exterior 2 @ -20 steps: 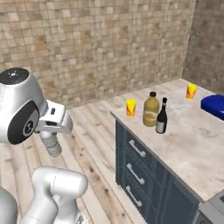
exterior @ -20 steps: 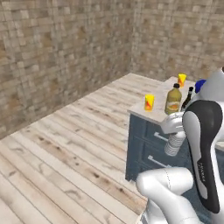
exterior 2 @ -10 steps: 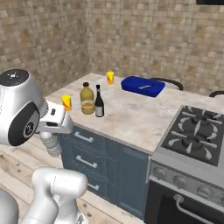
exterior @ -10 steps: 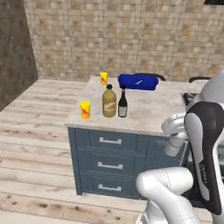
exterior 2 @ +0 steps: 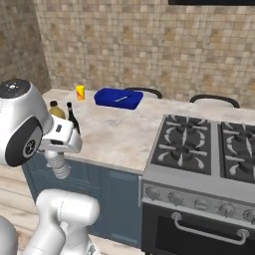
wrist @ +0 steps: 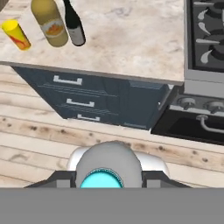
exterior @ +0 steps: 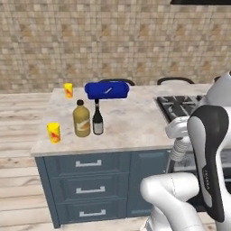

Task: Place the drinks on the dining counter in a tight cluster.

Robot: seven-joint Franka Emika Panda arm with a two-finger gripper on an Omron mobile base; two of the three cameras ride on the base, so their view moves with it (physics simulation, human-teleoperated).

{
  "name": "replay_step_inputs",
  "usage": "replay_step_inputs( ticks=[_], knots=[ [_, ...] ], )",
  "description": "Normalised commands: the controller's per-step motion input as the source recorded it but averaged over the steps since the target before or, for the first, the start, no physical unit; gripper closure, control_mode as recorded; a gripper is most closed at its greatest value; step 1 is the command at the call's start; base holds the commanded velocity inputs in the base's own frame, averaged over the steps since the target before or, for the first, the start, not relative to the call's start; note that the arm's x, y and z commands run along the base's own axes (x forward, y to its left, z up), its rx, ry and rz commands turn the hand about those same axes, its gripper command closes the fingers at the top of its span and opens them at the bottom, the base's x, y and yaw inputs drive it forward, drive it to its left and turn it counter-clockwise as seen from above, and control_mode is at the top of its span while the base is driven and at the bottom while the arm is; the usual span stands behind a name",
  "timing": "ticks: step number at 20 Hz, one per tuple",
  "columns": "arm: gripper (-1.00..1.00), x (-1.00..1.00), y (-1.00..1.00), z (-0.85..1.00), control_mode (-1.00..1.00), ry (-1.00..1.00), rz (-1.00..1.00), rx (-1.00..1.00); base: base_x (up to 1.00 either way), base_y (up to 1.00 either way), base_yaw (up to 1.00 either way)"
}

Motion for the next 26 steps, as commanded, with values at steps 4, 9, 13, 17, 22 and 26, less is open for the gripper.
replay_step_inputs(
  ticks=[4, 9, 13, 17, 22, 26],
  knots=[
    [1.0, 0.0, 0.0, 0.0, 1.0, 0.0, 0.0, 0.0, 0.38, 0.28, -0.1],
    [1.0, 0.0, 0.0, 0.0, 1.0, 0.0, 0.0, 0.0, 0.36, 0.41, -0.08],
    [1.0, 0.0, 0.0, 0.0, 1.0, 0.0, 0.0, 0.0, 0.21, 0.56, -0.03],
    [1.0, 0.0, 0.0, 0.0, 1.0, 0.0, 0.0, 0.0, 0.39, 0.37, 0.0],
    [1.0, 0.0, 0.0, 0.0, 1.0, 0.0, 0.0, 0.0, 0.7, 0.16, 0.0],
    [1.0, 0.0, 0.0, 0.0, 1.0, 0.0, 0.0, 0.0, 0.88, 0.0, -0.01]
  ],
)
